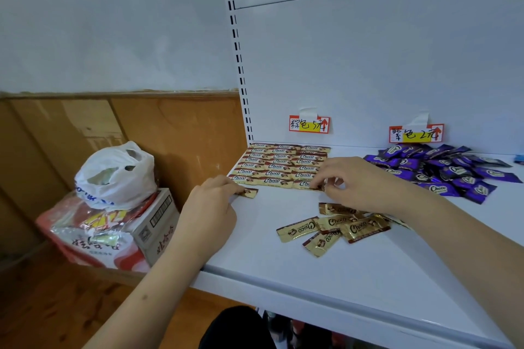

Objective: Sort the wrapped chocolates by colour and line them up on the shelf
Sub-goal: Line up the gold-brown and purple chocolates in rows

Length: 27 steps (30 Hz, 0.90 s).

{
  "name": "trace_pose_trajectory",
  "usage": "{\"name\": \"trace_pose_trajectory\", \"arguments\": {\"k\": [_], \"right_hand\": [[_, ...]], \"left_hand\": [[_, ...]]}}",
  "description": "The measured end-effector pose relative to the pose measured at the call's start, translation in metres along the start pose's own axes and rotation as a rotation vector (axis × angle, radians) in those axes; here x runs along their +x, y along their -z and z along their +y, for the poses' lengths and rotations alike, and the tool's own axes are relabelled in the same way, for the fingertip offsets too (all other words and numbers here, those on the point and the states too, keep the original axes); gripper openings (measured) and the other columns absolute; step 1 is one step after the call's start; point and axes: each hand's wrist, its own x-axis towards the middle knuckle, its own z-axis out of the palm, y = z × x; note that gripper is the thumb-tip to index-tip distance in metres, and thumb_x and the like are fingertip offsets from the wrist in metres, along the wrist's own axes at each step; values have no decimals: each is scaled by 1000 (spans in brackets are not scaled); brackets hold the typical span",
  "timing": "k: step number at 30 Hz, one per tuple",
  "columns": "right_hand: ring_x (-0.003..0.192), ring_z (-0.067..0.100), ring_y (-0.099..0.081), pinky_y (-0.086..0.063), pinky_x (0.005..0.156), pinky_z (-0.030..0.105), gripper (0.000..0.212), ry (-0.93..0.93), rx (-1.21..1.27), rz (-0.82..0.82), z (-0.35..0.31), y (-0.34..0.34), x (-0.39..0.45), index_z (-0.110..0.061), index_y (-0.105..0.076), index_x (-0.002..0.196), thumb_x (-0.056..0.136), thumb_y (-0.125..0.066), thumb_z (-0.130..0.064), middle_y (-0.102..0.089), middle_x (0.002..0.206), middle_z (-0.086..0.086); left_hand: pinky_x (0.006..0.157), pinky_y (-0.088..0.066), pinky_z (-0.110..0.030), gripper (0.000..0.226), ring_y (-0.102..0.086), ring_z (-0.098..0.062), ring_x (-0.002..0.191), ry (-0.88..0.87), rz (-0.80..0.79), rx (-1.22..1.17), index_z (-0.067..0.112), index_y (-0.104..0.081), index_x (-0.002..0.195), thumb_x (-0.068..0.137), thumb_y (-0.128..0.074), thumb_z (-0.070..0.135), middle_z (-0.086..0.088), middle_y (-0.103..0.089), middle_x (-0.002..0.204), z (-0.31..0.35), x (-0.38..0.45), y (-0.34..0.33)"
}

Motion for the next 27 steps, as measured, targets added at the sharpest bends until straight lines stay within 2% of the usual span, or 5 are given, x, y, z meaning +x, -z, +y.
{"name": "trace_pose_trajectory", "arguments": {"k": [13,18,22,24,27], "right_hand": [[101,1,-51,-35,76,5,29,9,-27,-17,2,-1,2,-32,-67,118,96,-52,-20,-57,114,-15],[85,-1,-55,-44,74,19,15,-38,-8,49,8,14,-2,-34,-67,101,95,-56,-26,-58,98,-20],[81,7,-55,-48,73,30,13,-197,-202,104,29,37,-6,-28,-61,85,94,-56,-36,-59,88,-14],[78,7,-53,-44,69,28,22,-304,-224,-22,38,43,-10,-29,-57,81,93,-56,-47,-57,84,-13],[84,7,-53,-45,72,29,34,-392,-200,-206,42,45,-16,-28,-58,89,86,-59,-62,-57,93,-11]], "left_hand": [[95,-49,-28,42,-47,-9,115,4,-6,67,25,-55,138,97,-47,18,9,-51,135,0,3,-5],[88,-51,-28,31,-49,-7,109,-93,54,-2,25,-64,125,96,-54,20,11,-55,123,7,2,-1],[79,-46,-16,19,-52,-4,103,-132,-264,-308,41,-63,113,97,-54,38,24,-53,108,35,6,7],[84,-42,-18,24,-48,-1,105,-178,-400,-321,43,-60,111,91,-54,55,23,-52,106,50,8,5],[92,-39,-23,32,-41,-3,110,-281,-403,-247,40,-54,108,84,-56,62,22,-48,107,59,8,-6]]}}
